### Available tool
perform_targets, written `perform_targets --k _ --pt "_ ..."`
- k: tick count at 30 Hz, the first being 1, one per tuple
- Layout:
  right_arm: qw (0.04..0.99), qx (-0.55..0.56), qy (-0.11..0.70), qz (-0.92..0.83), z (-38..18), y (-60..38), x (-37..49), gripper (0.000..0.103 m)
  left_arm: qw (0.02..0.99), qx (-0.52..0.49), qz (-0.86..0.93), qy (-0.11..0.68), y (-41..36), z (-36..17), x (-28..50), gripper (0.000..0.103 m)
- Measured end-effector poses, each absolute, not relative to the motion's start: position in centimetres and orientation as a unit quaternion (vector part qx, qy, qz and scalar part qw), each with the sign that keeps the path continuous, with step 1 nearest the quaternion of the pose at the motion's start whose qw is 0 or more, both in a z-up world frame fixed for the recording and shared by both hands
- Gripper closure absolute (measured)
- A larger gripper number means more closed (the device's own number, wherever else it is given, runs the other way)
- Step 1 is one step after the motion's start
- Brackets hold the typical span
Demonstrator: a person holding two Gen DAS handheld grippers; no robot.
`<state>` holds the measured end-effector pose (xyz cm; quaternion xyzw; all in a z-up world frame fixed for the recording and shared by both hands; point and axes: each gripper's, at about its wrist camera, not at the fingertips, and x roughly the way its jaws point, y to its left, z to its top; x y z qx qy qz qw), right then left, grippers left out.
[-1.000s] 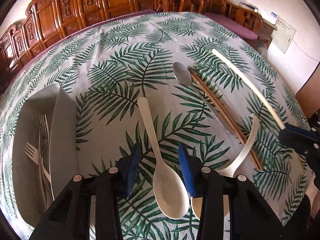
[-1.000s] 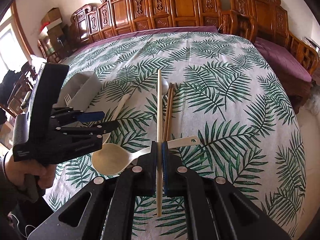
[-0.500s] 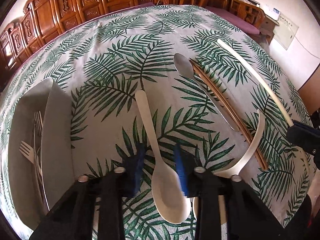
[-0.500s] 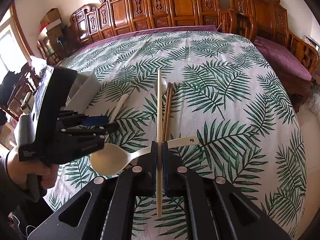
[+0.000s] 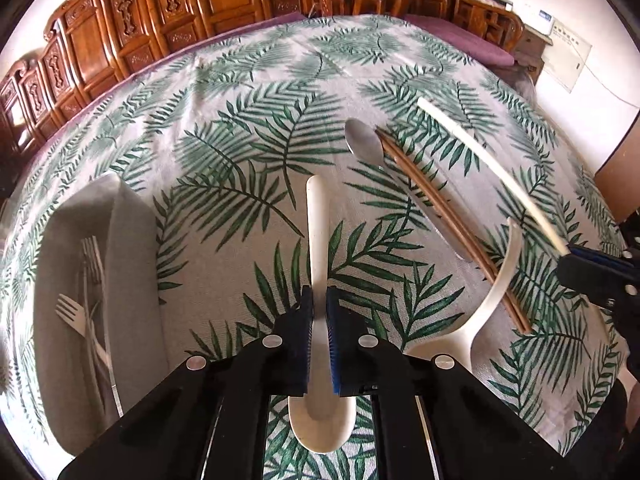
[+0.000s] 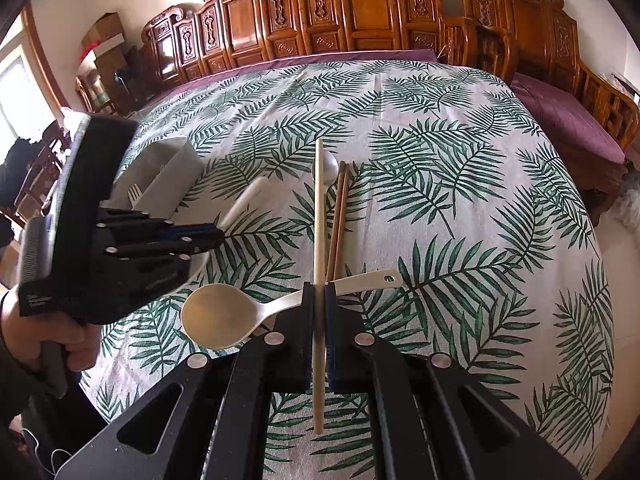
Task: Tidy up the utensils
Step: 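Grasp a cream plastic spoon with the left gripper while the right holds the chopstick, then carry the cream spoon into the grey tray and open the left gripper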
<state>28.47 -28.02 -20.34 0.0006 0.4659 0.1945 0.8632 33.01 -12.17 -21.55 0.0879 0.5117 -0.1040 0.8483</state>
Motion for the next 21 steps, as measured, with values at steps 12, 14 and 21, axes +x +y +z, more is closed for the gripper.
perform_targets --k 12,14,21 --pt "0.866 -0.004 0.456 0.205 -19.5 -27.2 28.0 0.097 0.876 0.068 -0.12 0.462 -10.1 -16.9 29.8 0.097" --pt "0.867 -0.003 0.453 0.207 -19.2 -27.1 27.9 0.097 0.879 0.068 -0.121 0.456 -9.7 -16.4 29.3 0.097" --pt "0.868 -0.007 0.447 0.216 -18.5 -26.4 27.5 0.097 0.891 0.065 -0.119 0.434 -6.9 -14.3 27.1 0.097"
